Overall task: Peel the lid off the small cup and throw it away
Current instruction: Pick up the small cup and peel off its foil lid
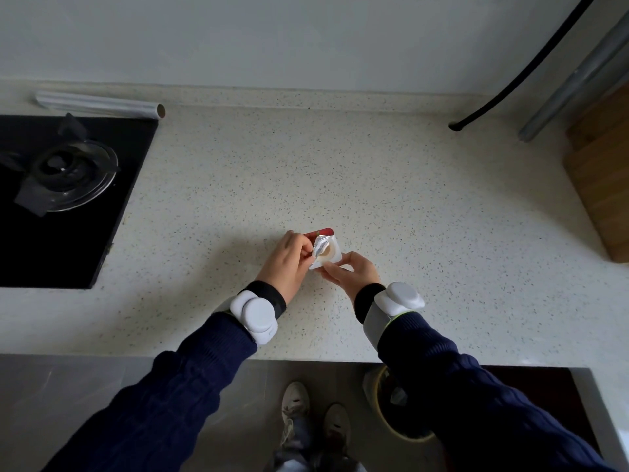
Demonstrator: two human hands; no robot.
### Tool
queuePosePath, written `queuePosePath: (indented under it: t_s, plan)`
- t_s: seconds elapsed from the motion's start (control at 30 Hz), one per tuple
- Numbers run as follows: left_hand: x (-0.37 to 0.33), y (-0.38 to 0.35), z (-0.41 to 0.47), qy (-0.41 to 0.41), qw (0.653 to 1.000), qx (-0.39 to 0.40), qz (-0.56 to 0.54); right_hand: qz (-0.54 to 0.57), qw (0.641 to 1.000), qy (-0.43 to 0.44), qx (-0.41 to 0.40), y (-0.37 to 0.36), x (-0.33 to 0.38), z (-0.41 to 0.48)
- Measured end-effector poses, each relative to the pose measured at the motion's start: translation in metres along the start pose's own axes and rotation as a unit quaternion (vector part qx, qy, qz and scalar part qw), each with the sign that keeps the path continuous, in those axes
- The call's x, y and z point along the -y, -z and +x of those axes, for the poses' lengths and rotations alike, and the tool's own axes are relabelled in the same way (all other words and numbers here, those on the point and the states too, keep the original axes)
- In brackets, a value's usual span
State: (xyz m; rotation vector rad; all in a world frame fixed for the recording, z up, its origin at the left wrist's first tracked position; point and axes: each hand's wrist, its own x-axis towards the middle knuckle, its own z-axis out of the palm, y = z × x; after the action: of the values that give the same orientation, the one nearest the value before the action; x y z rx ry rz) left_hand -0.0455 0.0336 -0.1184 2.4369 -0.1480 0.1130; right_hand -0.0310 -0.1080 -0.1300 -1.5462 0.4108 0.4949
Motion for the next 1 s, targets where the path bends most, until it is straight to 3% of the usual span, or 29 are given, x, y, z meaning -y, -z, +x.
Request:
queuePosePath:
  t_s: [0.2, 0.43, 0.6, 0.83, 1.0]
  plan:
    - [0.001, -0.002, -0.007, -0.047, 0.999, -0.011, 0.012, 0.027, 1.000, 0.009, 0.003, -0.001, 0.001, -0.001]
    - [0.005, 0.002, 0.002, -0.008, 0.999, -0.015, -0.035, 0.014, 1.000, 0.005, -0.004, 0.000, 0.000, -0.001]
    - [0.006, 0.009, 0.002, -0.055, 0.998, 0.030, 0.010, 0.004, 1.000, 0.012, -0.004, 0.000, -0.001, 0.001]
    - [0.007, 0.010, 0.002, -0.083, 0.992, 0.015, 0.092, -0.036, 0.999, 0.016, -0.004, 0.001, -0.001, 0.000]
    - [0.016, 0.006, 0.006, -0.034, 0.996, 0.027, 0.077, -0.023, 1.000, 0.015, -0.002, -0.002, 0.001, 0.000]
